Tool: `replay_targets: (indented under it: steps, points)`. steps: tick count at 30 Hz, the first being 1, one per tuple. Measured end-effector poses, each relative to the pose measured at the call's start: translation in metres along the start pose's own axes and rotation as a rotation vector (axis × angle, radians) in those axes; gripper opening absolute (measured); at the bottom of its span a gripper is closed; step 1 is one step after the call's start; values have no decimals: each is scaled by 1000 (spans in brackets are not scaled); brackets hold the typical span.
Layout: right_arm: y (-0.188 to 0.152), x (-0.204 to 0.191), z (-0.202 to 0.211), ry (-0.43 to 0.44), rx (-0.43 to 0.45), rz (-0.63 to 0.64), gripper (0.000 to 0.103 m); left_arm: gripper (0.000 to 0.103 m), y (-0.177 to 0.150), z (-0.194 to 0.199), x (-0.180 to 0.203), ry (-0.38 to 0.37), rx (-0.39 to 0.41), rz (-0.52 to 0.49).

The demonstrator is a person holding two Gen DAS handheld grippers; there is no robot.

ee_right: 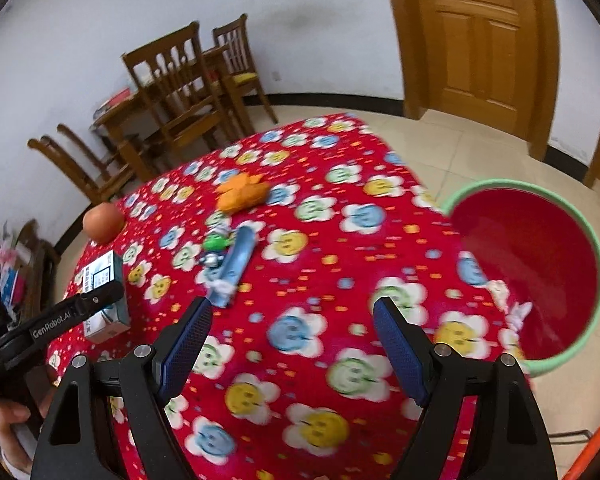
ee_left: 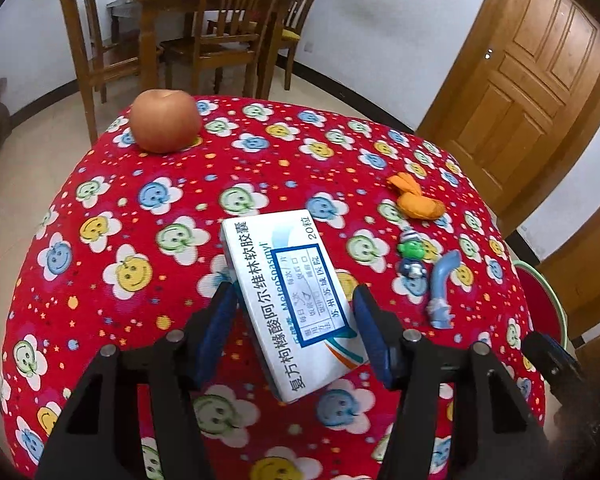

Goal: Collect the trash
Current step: 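Grasp the blue plastic scoop with the right gripper and lift it while the left holds the box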

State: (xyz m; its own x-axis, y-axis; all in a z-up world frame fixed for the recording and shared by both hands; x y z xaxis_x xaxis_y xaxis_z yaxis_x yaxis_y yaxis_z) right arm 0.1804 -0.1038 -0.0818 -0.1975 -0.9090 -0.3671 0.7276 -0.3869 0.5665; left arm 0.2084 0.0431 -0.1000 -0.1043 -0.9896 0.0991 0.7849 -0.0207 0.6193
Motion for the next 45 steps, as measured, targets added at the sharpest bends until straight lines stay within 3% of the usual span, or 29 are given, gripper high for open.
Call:
replay_targets:
  steps: [5,10,13,18,26,36,45]
  points:
    - [-8,-24,-27,0,-45,28,78,60,-5,-3,-12,10,17,10]
    - [-14,-35,-54,-20,-99,35,55,60,-7,-4,-16,-16,35,21]
    - [-15,-39,-65,-32,-113,31,50,60,-8,-6,-17,-38,40,30]
    - [-13,-42,-71,-53,-96,22,45,60,-10,-10,-20,-67,39,52]
    - [-13,-43,-73,-46,-69,29,20,60,-11,-13,-19,-84,36,53]
    - [-19,-32,-46,7,-62,20,20,60,-11,-7,-15,-69,40,49]
    - [-14,-3,-1,22,-3,-12,20,60,-7,16,12,-115,65,15]
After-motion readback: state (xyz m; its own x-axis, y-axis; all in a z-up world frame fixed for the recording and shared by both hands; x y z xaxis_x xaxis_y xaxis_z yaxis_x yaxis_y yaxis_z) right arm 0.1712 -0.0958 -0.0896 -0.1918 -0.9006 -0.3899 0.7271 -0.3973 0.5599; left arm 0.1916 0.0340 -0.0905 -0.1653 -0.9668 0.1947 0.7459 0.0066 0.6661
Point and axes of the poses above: each gripper's, at about its wrist camera, not at the fingertips, and z roughly against the way its jaws point, x to its right, y to its top, the point moved 7 cm from there along -z, roughly the way its jaws point, and after that the axes turned 14 degrees about -z, right-handed, at the moved point
